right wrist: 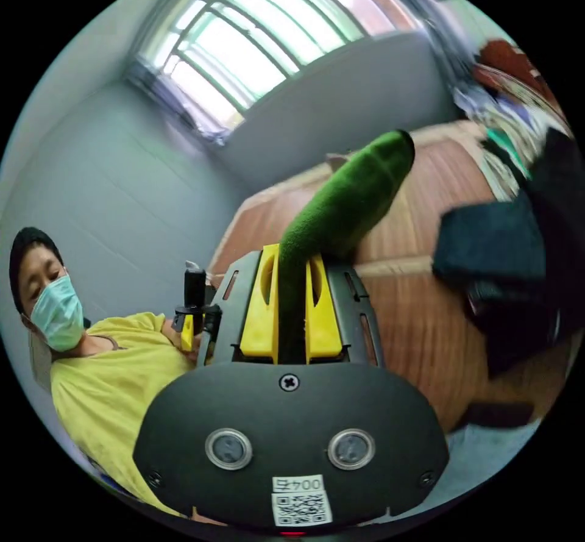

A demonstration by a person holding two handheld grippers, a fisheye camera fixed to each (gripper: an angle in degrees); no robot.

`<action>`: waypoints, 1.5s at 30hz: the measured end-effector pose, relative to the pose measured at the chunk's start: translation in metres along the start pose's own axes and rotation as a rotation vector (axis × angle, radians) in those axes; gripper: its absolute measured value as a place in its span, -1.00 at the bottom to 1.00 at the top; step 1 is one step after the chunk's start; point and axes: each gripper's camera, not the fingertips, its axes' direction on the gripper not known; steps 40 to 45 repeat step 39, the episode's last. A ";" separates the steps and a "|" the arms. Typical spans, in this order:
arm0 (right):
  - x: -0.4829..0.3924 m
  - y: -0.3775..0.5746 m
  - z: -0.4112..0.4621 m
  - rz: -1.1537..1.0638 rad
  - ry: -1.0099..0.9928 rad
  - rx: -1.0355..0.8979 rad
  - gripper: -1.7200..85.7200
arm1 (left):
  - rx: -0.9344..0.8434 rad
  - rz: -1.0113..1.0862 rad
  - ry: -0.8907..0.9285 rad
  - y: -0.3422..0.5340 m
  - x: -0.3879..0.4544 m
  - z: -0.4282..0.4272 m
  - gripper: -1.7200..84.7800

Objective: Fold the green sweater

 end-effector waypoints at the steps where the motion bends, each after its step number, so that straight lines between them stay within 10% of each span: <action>1: 0.027 0.030 -0.001 0.091 0.043 -0.054 -0.79 | -0.105 -0.065 0.029 0.010 -0.016 0.027 -0.76; 8: 0.171 0.235 0.065 0.653 0.473 -0.192 -0.79 | -0.082 -0.111 -0.002 0.016 -0.044 0.033 -0.81; 21: 0.123 0.169 0.271 0.303 0.712 -0.245 -0.58 | 0.044 -0.165 -0.023 0.009 -0.072 0.054 -0.90; 39: 0.036 0.308 0.308 0.429 0.705 -0.300 -0.58 | 0.241 0.078 -1.051 0.071 -0.043 0.022 -0.91; 45: 0.036 0.308 0.308 0.429 0.705 -0.300 -0.58 | 0.241 0.078 -1.051 0.071 -0.043 0.022 -0.91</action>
